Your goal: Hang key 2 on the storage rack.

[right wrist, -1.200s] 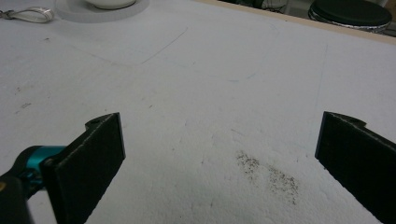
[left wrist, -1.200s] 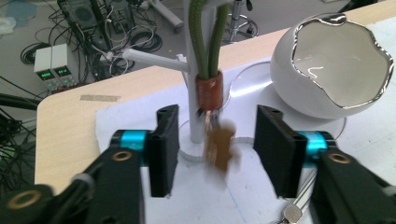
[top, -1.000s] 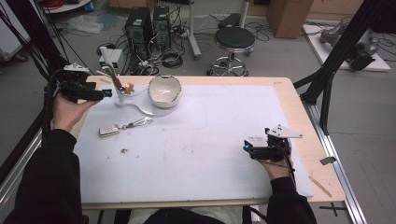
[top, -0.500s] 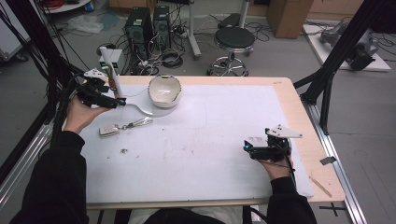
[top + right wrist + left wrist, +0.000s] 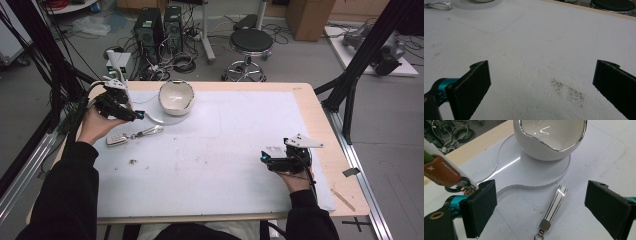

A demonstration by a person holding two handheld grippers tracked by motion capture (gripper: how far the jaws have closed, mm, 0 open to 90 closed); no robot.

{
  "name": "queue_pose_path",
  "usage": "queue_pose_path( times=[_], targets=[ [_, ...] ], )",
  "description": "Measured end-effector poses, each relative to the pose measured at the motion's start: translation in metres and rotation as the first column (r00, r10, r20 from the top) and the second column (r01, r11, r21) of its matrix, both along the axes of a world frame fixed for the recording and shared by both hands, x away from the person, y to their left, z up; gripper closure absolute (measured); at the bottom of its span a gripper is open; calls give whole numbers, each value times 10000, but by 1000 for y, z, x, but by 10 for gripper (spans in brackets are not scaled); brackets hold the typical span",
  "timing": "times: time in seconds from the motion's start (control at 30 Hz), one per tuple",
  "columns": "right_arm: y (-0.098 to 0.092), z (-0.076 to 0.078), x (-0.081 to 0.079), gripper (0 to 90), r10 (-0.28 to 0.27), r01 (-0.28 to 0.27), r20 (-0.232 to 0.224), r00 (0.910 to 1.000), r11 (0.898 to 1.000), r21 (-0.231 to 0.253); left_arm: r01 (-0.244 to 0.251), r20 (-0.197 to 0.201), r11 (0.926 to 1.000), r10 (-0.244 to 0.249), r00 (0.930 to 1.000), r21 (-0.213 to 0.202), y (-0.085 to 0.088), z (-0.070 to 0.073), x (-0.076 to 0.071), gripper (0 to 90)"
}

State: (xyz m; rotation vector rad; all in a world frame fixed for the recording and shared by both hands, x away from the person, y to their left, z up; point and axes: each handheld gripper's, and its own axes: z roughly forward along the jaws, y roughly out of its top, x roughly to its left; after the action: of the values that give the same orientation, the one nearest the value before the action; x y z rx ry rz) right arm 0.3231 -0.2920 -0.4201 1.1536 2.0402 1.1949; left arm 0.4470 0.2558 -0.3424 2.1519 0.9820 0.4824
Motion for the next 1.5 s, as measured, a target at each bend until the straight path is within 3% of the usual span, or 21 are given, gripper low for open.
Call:
queue_pose_path(
  times=[0.2, 0.4, 0.93, 1.23, 1.27, 1.3, 1.37, 1.5],
  targets=[
    [0, 0, 0, 5, -5, 5, -9, 10000, 10000, -3, 216, -296, 9995, -209, 9993, 228, -8, -9, 4, 125],
    [-1, -1, 0, 5, -17, 18, -41, 10000, 10000, 13, 297, -286, 9991, -288, 9992, 307, -15, -15, 6, 125],
    [-3, -2, -1, 5, -92, 92, -62, 9999, 10000, -2, 671, -1067, 9941, -577, 9926, 858, -33, -43, 17, 125],
    [-2, -2, -2, 5, -103, 102, -114, 9999, 9999, -32, 1170, -1587, 9867, -983, 9824, 1131, -49, -61, 19, 131],
    [-2, -2, -2, 5, -103, 102, -114, 9999, 9999, -32, 1170, -1587, 9867, -983, 9824, 1131, -49, -61, 19, 153],
    [-3, -3, -2, 5, -100, 100, -137, 9999, 9999, -40, 1253, -1673, 9795, -985, 9810, 1579, -50, -66, 20, 175],
    [-3, -3, -2, 5, -92, 91, -127, 9999, 9999, -47, 1283, -1965, 9785, -955, 9758, 1613, -48, -71, 22, 201],
    [-4, -4, -2, 5, -110, 110, -137, 9998, 9999, -58, 1437, -2104, 9766, -1084, 9716, 1601, -48, -74, 24, 273]
  ],
)
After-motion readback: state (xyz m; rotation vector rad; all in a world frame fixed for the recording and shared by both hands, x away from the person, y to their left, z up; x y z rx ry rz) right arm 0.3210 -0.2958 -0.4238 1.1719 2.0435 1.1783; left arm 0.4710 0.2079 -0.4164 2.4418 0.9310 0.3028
